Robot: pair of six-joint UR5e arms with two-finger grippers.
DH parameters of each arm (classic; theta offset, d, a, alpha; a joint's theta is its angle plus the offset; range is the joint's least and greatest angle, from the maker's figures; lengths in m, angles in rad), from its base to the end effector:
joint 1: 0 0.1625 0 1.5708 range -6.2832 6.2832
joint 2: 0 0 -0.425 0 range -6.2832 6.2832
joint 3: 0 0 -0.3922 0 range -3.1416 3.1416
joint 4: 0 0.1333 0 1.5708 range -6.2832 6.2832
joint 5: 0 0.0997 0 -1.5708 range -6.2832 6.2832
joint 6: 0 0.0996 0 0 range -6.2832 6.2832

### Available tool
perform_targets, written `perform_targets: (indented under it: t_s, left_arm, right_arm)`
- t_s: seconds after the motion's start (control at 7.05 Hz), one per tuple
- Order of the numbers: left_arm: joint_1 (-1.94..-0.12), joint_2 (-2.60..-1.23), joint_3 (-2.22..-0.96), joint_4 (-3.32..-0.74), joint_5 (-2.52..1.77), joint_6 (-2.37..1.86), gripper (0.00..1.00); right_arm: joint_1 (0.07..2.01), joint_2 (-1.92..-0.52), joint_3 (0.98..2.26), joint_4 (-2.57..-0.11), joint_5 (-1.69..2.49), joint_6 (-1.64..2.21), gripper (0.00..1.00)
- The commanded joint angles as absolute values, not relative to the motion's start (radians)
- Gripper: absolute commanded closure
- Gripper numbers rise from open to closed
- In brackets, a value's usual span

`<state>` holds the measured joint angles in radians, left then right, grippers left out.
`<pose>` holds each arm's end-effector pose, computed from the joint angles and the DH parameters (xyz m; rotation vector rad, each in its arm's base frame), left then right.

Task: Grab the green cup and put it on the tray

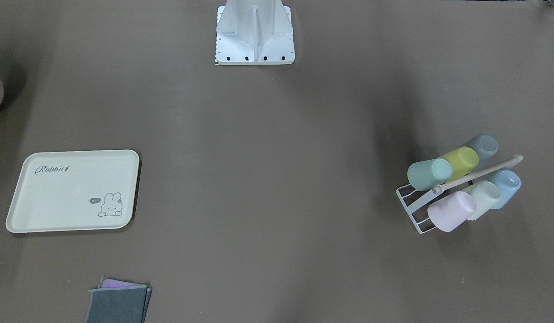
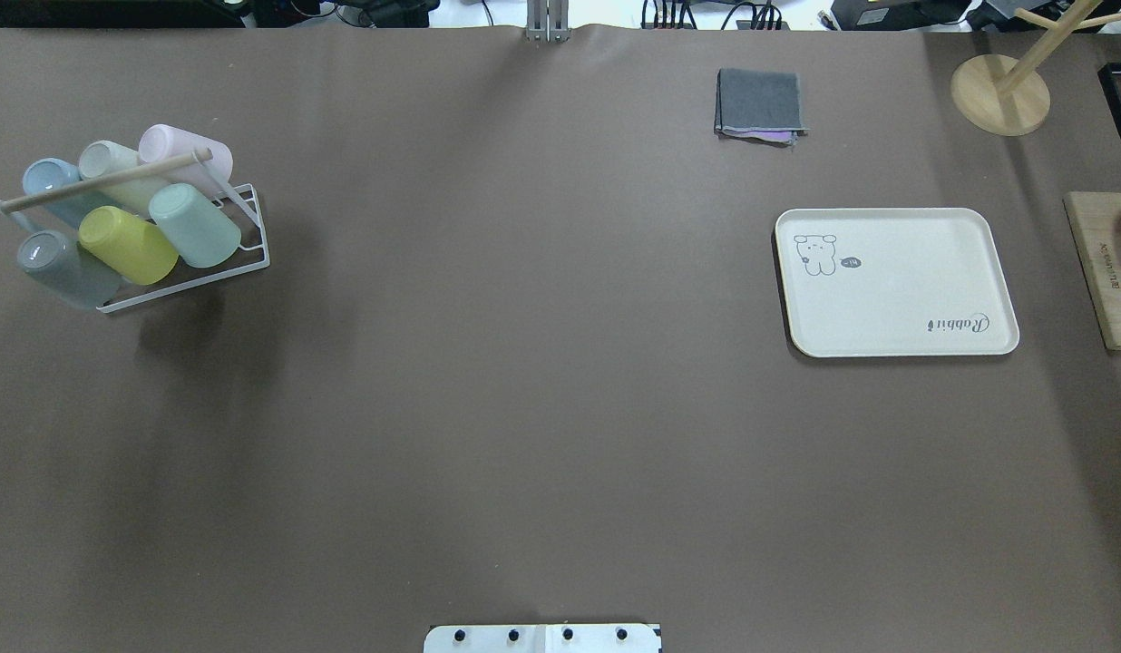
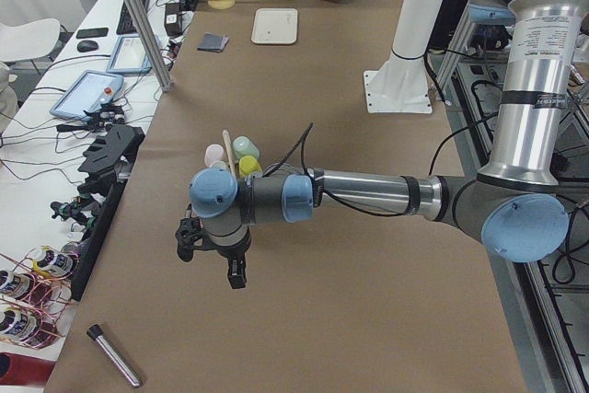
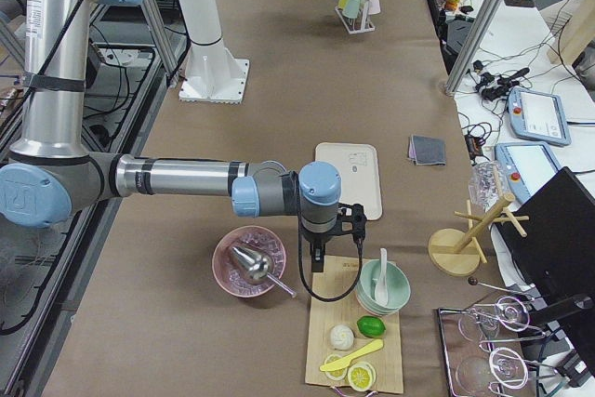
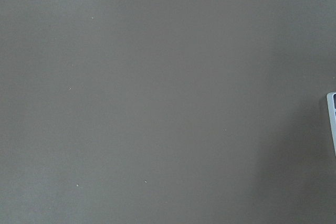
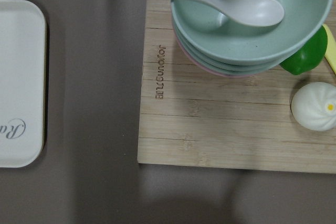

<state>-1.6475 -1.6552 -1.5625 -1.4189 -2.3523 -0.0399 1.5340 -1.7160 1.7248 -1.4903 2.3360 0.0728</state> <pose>-0.1029 -0.5146 0.6342 -0.0576 0.7830 -0.1402 0.0482 -0.4385 0.6422 0.0429 -0.7681 0.0000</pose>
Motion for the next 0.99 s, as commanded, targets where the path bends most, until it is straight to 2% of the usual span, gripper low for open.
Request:
perform_targets:
  t_s: [0.0, 0.43, 0.85]
  left_arm:
    - [-1.647, -1.655, -1.562, -1.428, -2.352, -0.040, 0.01]
    - [-1.647, -1.655, -1.588, -1.428, -2.374, -0.040, 0.01]
    - [-1.647, -1.664, -1.601, -1.427, -2.390, -0.040, 0.02]
  right_arm:
    - [1.534, -1.721, 1.729, -1.505, 2.336, 0.074, 0.00]
    - [1.488, -1.706, 1.718, -1.503, 2.323, 0.075, 0.00]
    - [1.352, -1.594, 1.695, -1.499, 2.303, 0.281, 0.01]
